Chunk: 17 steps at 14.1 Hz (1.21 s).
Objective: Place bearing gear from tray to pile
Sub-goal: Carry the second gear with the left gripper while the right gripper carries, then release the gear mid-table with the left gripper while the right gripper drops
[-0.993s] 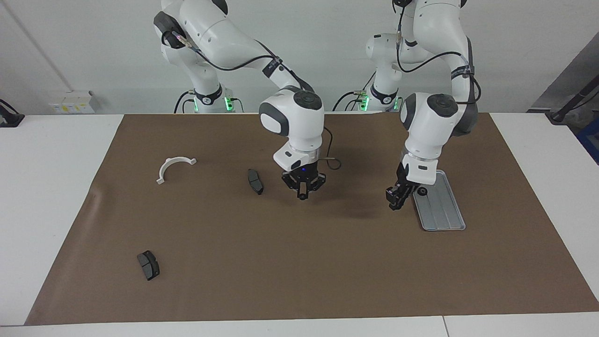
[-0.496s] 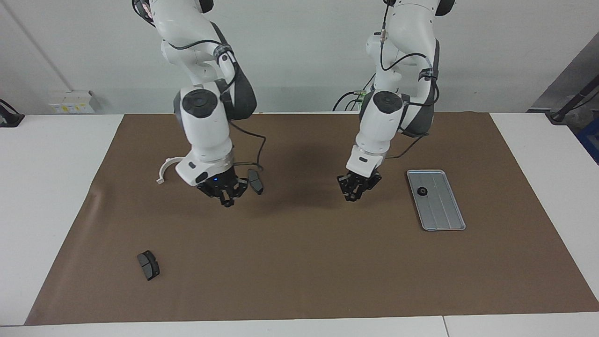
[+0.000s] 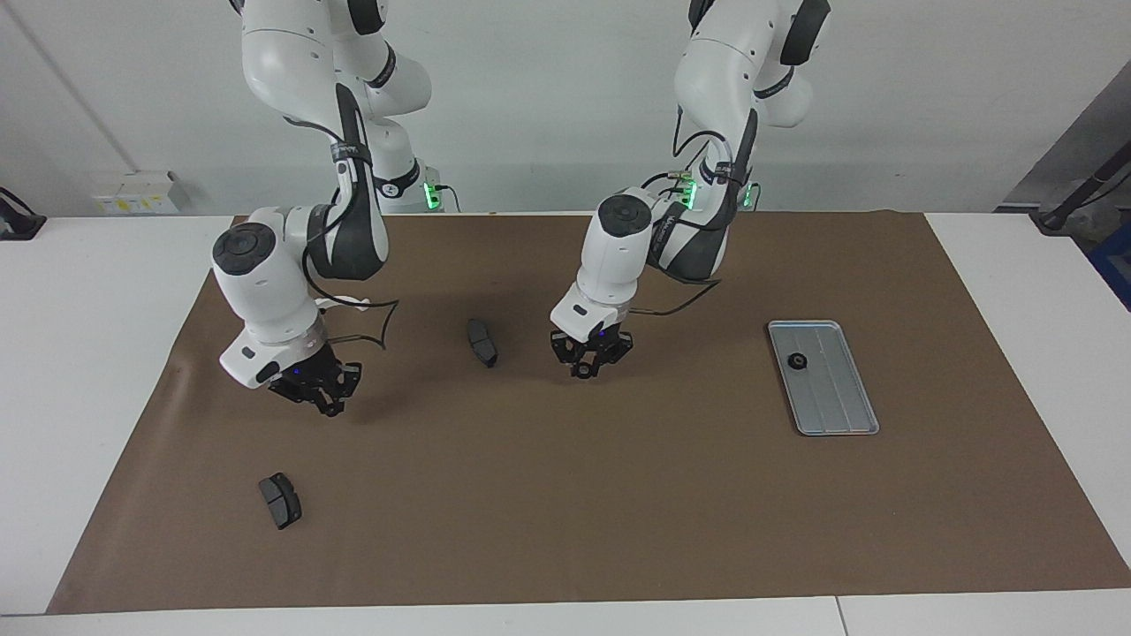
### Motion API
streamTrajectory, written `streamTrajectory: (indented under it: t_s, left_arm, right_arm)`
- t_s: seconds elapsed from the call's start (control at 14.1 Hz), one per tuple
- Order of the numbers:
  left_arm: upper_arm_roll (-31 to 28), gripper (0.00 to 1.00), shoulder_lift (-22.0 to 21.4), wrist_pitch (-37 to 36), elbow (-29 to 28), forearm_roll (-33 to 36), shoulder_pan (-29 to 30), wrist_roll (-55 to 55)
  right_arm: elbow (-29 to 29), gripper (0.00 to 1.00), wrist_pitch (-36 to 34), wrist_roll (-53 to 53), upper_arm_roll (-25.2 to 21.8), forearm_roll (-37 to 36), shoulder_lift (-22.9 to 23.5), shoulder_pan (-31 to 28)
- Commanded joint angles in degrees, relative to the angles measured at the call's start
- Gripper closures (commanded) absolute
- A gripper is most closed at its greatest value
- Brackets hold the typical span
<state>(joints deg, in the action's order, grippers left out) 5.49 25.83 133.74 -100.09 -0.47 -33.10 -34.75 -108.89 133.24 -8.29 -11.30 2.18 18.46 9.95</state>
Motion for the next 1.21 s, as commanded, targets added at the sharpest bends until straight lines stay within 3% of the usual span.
streamTrajectory:
  t_s: [0.0,0.14,0.21,0.35,0.43,0.5,0.57,0.64,0.85,1.13]
  left_arm:
    - [-1.00,1.00,0.36,-3.14,0.60,0.38,-2.06,0.92]
    - [-1.00,0.94,0.01,-3.31,-0.19,0.38,-4.42,0.83]
    - [-0.92,0.71,-0.08,-3.84,-0.19,0.29,-4.69,0.83]
    - [-1.00,0.08,0.01,-4.28,0.33,0.29,-4.87,0.57]
    - [-1.09,0.00,-0.08,-4.54,0.60,0.29,-4.87,0.39]
    - [-1.18,0.00,-0.08,-5.24,1.29,0.29,-4.87,0.39]
    - [-1.44,0.00,-0.08,-7.34,3.04,0.29,-4.18,0.48]
    - [-1.62,0.00,0.10,-9.53,5.06,0.29,-3.56,0.65]
    - [-1.97,0.00,-1.82,-13.24,5.96,0.38,5.20,1.61]
    - [-1.88,0.00,-6.22,-17.20,2.81,0.38,16.99,14.33]
  right_arm:
    - [-1.59,1.00,2.90,-2.69,-0.39,2.99,0.77,-0.46]
    - [-1.68,1.00,5.53,-6.97,-1.61,8.34,2.62,-0.55]
    - [-1.68,1.00,6.58,-9.87,-2.05,9.59,3.50,-0.55]
    - [-1.68,1.00,7.03,-11.30,-2.85,10.39,4.47,-0.55]
    - [-1.68,1.00,7.12,-11.30,-2.85,10.39,4.56,-0.55]
    - [-1.68,0.90,7.12,-11.30,-2.85,10.39,4.65,-0.55]
    - [-1.59,0.41,7.29,-11.30,-2.85,10.39,4.65,-0.55]
    - [-1.59,0.00,7.47,-11.13,-2.85,10.39,4.74,-0.55]
    - [-0.98,0.00,6.51,-10.69,-2.85,10.39,2.99,-0.02]
    - [0.78,0.00,-0.15,-3.25,-0.23,10.04,-2.11,0.24]
